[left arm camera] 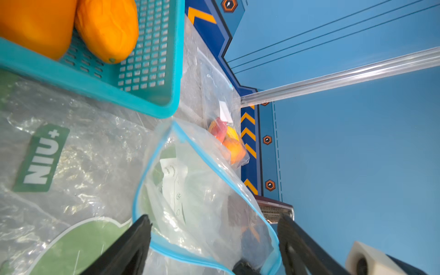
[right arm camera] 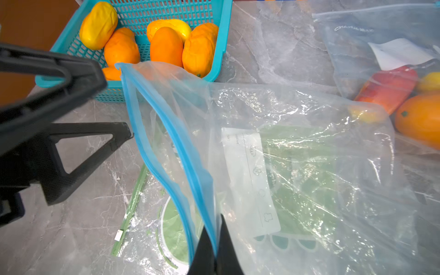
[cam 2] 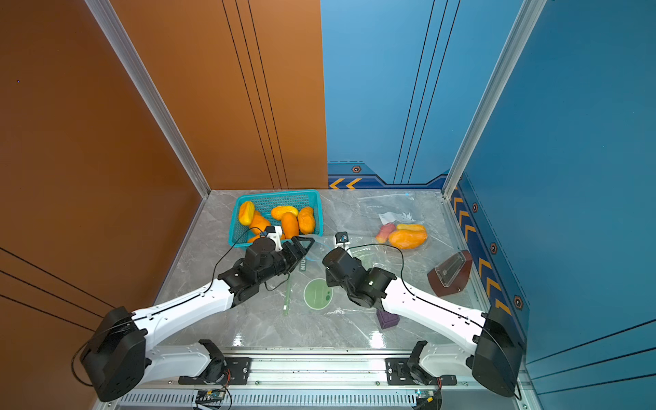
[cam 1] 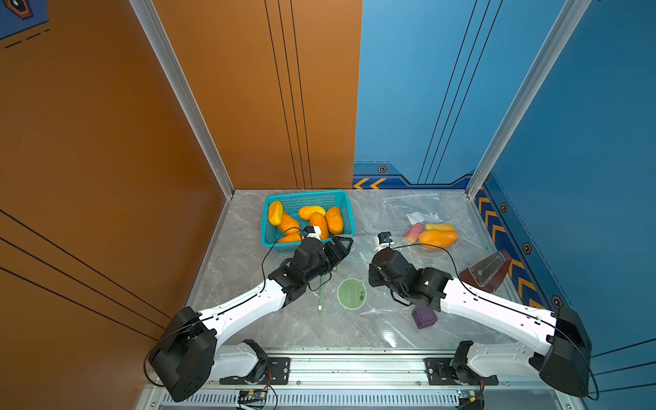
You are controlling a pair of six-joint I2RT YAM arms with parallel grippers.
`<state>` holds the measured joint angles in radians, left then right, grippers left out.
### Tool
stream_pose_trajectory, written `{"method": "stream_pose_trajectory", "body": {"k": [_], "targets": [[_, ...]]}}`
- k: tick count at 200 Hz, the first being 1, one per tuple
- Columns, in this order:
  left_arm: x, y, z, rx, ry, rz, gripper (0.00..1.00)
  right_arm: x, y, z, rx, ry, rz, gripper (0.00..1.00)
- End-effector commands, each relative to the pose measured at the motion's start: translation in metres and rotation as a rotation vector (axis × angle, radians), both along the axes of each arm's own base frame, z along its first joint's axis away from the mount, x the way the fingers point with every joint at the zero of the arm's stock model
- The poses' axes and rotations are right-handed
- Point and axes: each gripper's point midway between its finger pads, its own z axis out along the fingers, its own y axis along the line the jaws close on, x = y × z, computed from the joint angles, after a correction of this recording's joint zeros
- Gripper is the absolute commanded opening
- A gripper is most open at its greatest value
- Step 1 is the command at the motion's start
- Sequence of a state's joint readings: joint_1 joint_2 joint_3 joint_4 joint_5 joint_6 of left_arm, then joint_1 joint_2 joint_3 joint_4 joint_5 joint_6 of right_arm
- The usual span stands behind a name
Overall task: Place the mango in a zip-top bag and seal the zipper
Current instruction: Open the zipper food storage bag.
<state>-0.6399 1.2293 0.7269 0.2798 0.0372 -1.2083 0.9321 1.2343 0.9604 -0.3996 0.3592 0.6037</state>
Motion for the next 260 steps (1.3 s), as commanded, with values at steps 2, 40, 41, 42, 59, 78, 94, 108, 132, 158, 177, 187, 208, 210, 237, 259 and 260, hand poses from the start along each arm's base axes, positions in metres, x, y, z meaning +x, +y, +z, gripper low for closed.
{"method": "stream_pose_trajectory", "body": {"k": [2,40,41,42,59,78,94,108,132,158,177,187,208,210,237,259,260], "targets": [[0.012,0.024,0.027,0.010,-0.088,0.052,0.84,-0.007,-0.019,0.000,0.000,0.021,-0.028,0.00],[0.002,0.012,0.001,-0.008,0.022,-0.016,0.78,0.003,-0.020,0.013,0.045,-0.012,-0.053,0.00],[0.002,0.011,0.000,-0.010,0.025,-0.019,0.78,0.004,-0.020,0.013,0.045,-0.013,-0.053,0.00],[0.001,0.010,-0.001,-0.012,0.030,-0.022,0.78,0.004,-0.020,0.012,0.044,-0.013,-0.053,0.00],[-0.003,-0.003,-0.009,-0.012,0.062,-0.062,0.78,0.008,-0.015,0.012,0.052,-0.021,-0.045,0.00],[-0.005,-0.020,-0.010,-0.005,0.071,-0.115,0.79,0.009,-0.009,0.009,0.058,-0.015,-0.030,0.00],[-0.005,-0.031,-0.021,-0.007,0.111,-0.145,0.79,0.009,-0.006,0.007,0.062,-0.013,-0.025,0.00],[-0.005,-0.038,-0.033,-0.002,0.148,-0.159,0.77,0.009,-0.006,0.006,0.061,-0.015,-0.025,0.00],[-0.003,-0.050,-0.035,0.003,0.156,-0.183,0.74,0.009,-0.004,0.005,0.051,-0.018,-0.015,0.00],[0.005,-0.055,-0.034,0.008,0.155,-0.181,0.69,0.007,0.000,-0.002,0.010,-0.019,0.017,0.03],[0.007,-0.058,-0.040,0.007,0.174,-0.183,0.56,0.004,0.006,-0.004,-0.015,-0.026,0.045,0.08],[0.006,-0.059,-0.045,0.007,0.188,-0.188,0.42,0.002,0.007,-0.005,-0.022,-0.026,0.054,0.11],[0.003,-0.056,-0.051,0.014,0.202,-0.194,0.13,0.004,0.004,-0.004,-0.034,-0.026,0.034,0.18],[0.003,-0.055,-0.052,0.016,0.202,-0.192,0.12,0.004,0.003,-0.005,-0.036,-0.025,0.030,0.18],[-0.001,-0.048,-0.055,0.026,0.198,-0.198,0.00,0.009,-0.002,-0.002,-0.051,-0.016,-0.005,0.30],[-0.005,-0.047,-0.053,0.031,0.184,-0.216,0.00,0.015,-0.002,-0.002,-0.063,-0.002,-0.029,0.38],[-0.005,-0.047,-0.053,0.032,0.183,-0.217,0.00,0.015,-0.002,-0.002,-0.064,-0.001,-0.030,0.38]]}}
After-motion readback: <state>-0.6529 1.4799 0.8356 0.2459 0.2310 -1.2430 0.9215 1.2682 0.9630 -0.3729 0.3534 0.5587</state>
